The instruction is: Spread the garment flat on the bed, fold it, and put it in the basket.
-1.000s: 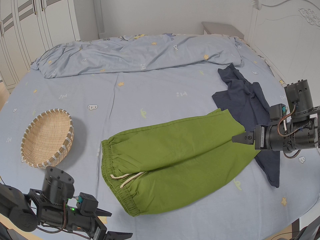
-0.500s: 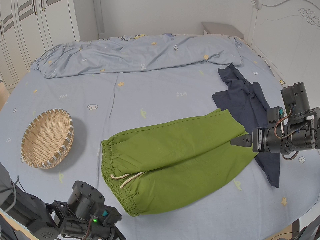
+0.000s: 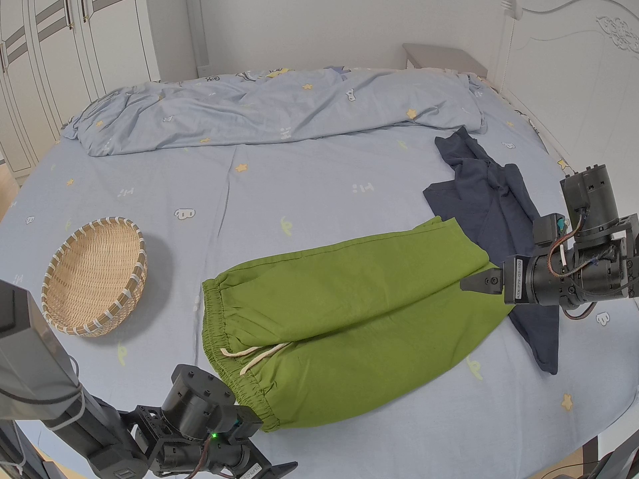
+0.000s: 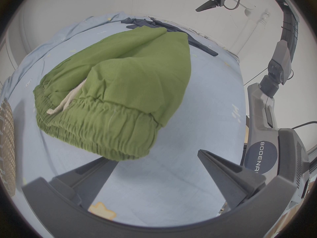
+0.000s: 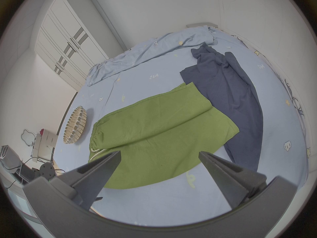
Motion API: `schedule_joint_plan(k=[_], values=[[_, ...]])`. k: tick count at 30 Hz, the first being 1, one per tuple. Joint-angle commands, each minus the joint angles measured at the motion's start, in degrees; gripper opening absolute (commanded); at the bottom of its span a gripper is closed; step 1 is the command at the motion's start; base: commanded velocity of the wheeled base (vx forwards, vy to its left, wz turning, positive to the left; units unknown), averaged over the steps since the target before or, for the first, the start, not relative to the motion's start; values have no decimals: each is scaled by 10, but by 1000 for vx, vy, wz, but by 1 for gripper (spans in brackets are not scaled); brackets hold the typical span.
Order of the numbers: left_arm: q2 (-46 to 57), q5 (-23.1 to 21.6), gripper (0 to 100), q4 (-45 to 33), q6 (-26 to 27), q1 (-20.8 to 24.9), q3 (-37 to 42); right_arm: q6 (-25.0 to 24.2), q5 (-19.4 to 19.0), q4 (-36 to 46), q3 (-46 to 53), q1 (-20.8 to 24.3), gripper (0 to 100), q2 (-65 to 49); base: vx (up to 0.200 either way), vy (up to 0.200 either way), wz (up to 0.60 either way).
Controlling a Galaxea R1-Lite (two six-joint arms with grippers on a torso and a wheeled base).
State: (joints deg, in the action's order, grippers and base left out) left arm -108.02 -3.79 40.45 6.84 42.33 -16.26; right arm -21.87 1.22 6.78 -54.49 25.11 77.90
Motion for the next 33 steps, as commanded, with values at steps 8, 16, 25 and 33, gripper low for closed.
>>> schedule_joint_plan(k=[8,16,25,33], values=[[-17,1,100,70,-1,1,3,0,0,0,1,0,100,2,0,0,0],[-20,1,100,75,1,-8,-2,0,0,0,1,1,100,2,0,0,0],[-28,1,0,75,1,-24,-11,0,0,0,2,0,100,2,0,0,0],[-29,0,0,75,1,-26,-11,0,0,0,2,0,100,1,0,0,0]])
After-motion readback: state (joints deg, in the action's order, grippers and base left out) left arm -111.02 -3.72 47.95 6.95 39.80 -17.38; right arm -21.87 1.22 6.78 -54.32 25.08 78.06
